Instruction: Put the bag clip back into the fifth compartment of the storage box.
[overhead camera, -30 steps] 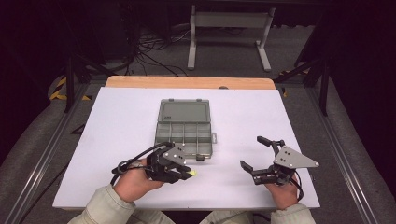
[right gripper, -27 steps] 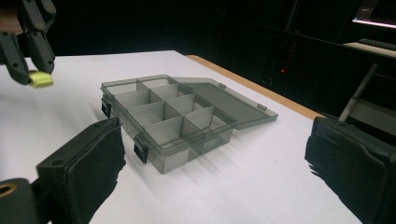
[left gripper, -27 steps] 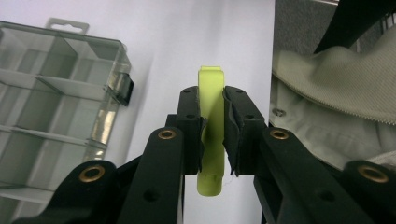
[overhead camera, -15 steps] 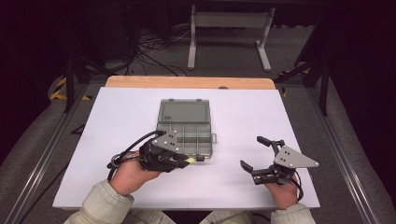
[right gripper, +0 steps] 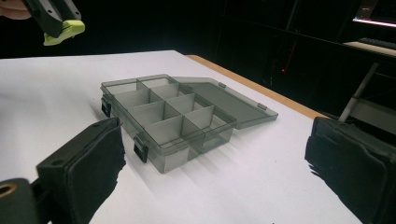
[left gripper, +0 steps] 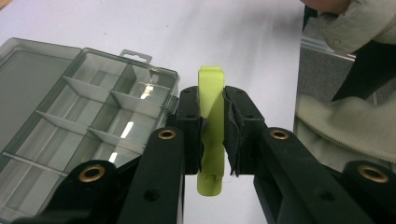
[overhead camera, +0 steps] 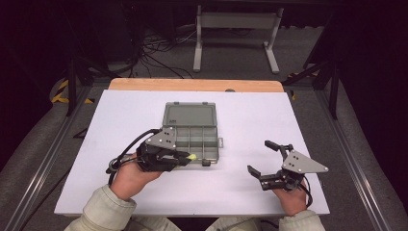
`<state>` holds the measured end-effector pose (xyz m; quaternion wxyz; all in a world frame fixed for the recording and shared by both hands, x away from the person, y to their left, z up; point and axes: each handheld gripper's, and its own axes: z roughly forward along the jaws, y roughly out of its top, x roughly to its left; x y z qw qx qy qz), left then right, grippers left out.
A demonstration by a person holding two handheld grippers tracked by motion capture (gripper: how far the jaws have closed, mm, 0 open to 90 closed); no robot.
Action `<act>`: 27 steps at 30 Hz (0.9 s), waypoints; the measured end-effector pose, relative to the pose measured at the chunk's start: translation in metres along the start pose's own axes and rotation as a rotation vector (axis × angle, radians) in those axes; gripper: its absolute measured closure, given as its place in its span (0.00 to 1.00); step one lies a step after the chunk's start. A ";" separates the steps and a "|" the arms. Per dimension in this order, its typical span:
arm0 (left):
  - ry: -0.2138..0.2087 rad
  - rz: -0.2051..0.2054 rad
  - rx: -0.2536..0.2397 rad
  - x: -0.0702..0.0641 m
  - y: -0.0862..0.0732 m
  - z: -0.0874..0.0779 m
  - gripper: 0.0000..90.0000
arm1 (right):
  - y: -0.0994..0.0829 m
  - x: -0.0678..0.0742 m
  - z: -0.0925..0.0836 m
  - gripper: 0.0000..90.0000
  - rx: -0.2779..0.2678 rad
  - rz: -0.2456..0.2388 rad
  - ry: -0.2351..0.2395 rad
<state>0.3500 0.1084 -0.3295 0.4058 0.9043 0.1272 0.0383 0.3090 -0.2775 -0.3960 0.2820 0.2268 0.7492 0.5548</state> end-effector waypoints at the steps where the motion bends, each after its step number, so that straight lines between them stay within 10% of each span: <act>1: 0.002 -0.007 -0.007 0.001 -0.001 -0.001 0.86 | 0.000 0.000 0.000 0.05 0.000 0.000 0.000; 27: 0.155 -0.183 -0.063 0.023 -0.014 -0.015 0.86 | 0.000 0.000 0.000 0.05 0.001 -0.002 -0.002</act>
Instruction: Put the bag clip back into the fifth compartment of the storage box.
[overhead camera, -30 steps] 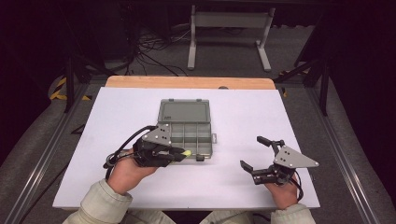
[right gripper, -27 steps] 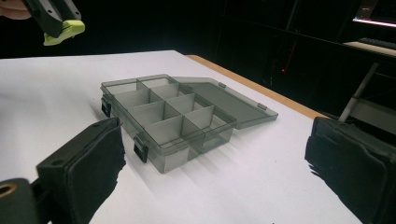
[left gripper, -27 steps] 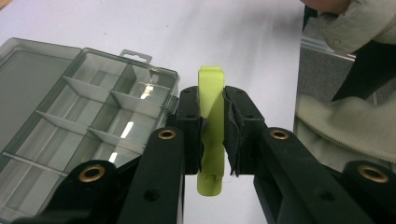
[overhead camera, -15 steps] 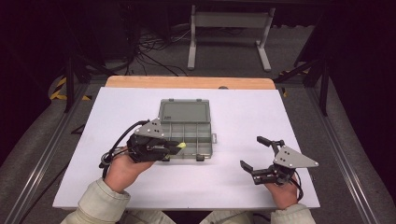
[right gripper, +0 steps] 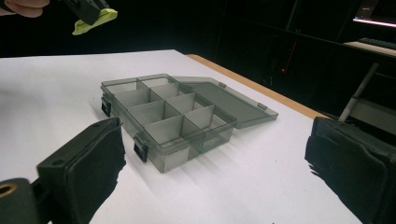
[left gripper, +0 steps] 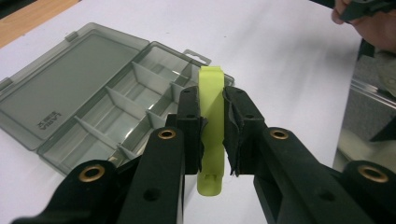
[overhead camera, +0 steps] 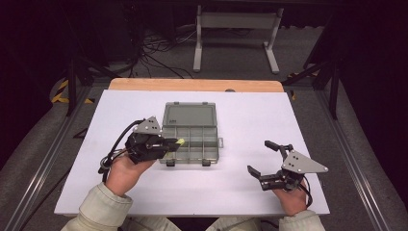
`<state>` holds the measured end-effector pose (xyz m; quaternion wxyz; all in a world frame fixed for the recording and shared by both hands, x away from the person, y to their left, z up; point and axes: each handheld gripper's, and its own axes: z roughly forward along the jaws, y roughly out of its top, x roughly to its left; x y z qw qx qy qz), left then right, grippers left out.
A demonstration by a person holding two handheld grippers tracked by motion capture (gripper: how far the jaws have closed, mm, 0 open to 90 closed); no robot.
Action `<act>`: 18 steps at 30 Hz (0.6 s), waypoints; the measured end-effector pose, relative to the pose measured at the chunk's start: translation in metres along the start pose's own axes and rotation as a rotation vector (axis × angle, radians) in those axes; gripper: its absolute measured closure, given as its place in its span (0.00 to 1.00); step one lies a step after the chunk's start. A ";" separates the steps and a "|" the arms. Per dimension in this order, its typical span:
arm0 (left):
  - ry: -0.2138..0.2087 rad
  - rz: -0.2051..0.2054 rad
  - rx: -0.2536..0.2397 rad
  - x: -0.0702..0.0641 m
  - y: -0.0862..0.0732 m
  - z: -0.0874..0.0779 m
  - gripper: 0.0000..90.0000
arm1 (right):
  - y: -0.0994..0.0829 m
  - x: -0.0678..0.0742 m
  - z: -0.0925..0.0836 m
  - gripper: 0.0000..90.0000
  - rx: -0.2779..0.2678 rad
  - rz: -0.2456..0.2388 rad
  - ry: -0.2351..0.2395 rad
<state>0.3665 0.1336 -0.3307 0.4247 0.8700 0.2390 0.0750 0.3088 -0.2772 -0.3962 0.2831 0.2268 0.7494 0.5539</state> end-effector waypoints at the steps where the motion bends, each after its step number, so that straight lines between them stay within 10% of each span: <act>1: 0.009 -0.010 -0.006 0.001 0.000 0.001 0.86 | 0.000 0.000 0.000 0.05 0.000 0.000 0.000; 18: 0.156 -0.162 -0.022 0.011 -0.002 0.003 0.86 | 0.000 0.000 0.000 0.05 -0.001 -0.001 0.002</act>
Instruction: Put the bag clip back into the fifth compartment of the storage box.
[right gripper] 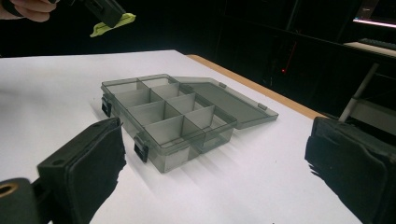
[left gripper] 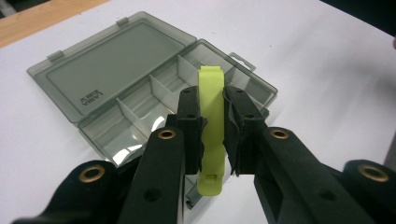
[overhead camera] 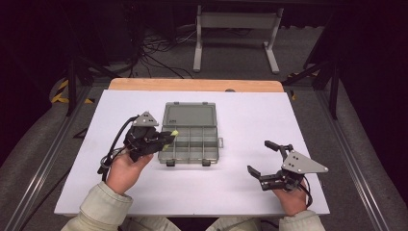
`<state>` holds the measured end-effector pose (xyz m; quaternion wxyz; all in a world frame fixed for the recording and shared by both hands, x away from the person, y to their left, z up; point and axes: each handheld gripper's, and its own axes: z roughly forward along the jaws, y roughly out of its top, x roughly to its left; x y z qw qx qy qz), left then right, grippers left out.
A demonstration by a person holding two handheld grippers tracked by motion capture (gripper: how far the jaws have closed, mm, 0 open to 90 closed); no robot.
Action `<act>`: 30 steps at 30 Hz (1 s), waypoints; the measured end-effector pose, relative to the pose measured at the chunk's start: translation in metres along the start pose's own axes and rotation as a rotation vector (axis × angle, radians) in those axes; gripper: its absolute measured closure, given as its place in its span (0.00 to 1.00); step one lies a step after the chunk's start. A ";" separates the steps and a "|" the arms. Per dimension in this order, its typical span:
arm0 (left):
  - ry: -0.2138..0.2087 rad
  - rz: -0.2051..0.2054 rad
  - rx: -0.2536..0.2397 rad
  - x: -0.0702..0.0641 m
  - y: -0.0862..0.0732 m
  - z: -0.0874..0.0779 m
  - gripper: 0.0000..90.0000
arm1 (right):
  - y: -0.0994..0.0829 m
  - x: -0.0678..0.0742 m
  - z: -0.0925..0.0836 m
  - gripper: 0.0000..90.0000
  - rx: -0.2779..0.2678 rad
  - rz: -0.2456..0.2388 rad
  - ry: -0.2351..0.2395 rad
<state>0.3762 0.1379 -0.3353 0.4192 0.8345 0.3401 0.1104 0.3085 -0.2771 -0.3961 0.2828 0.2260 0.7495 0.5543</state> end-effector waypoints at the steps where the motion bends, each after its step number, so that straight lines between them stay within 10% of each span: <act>1: -0.002 -0.009 0.004 0.000 0.000 0.000 0.86 | 0.000 0.000 0.000 0.05 0.000 0.001 0.000; 30: 0.095 -0.117 0.054 0.010 -0.004 0.013 0.86 | 0.000 0.000 0.000 0.05 -0.001 0.001 0.001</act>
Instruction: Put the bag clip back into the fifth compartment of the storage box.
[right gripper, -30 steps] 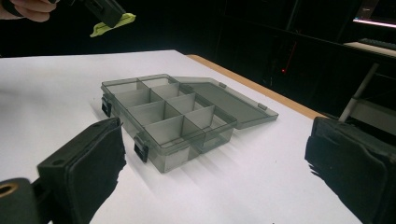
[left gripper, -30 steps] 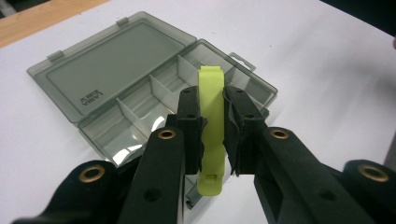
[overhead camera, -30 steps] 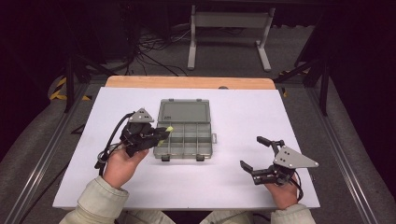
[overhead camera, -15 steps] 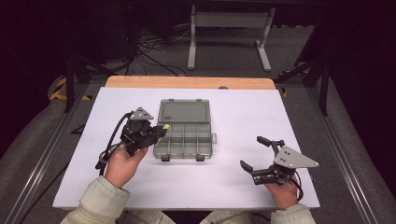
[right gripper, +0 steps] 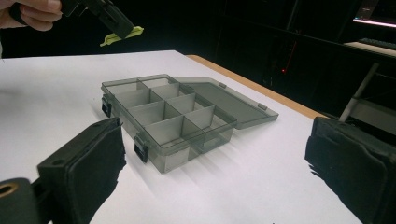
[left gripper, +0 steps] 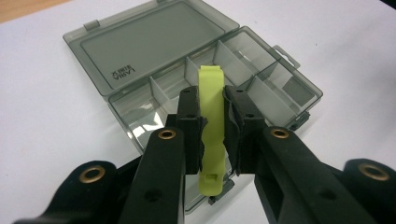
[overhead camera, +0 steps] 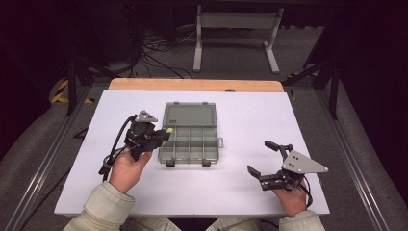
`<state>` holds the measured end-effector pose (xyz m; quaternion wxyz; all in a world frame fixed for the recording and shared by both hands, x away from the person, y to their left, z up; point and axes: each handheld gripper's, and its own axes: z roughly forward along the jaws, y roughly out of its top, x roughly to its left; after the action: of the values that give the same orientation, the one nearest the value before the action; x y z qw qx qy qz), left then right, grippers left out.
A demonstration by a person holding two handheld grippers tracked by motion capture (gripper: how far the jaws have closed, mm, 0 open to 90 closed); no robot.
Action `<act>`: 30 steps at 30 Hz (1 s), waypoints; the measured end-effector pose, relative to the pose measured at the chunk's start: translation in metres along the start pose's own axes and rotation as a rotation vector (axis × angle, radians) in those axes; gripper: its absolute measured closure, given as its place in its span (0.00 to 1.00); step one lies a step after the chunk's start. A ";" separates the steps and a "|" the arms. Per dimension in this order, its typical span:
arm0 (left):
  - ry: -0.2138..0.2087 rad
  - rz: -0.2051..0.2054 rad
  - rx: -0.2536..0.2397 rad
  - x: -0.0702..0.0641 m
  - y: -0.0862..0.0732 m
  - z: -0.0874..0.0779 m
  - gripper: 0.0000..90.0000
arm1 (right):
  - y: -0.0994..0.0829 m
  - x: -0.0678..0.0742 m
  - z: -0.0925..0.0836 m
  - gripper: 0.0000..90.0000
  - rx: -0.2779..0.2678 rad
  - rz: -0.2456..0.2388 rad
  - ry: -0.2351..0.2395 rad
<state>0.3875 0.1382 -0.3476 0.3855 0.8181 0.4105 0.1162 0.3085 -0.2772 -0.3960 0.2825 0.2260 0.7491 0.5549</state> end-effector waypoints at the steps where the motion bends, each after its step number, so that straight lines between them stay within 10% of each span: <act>1: -0.006 -0.003 0.003 0.001 0.000 0.001 0.86 | 0.000 0.000 0.000 0.05 0.001 0.000 0.000; 30: -0.039 -0.036 0.156 0.019 -0.016 0.044 0.86 | 0.000 0.000 0.000 0.05 -0.001 -0.001 0.002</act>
<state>0.4128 0.1349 -0.3914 0.3306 0.8404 0.4252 0.0610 0.3085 -0.2774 -0.3958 0.2823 0.2249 0.7494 0.5552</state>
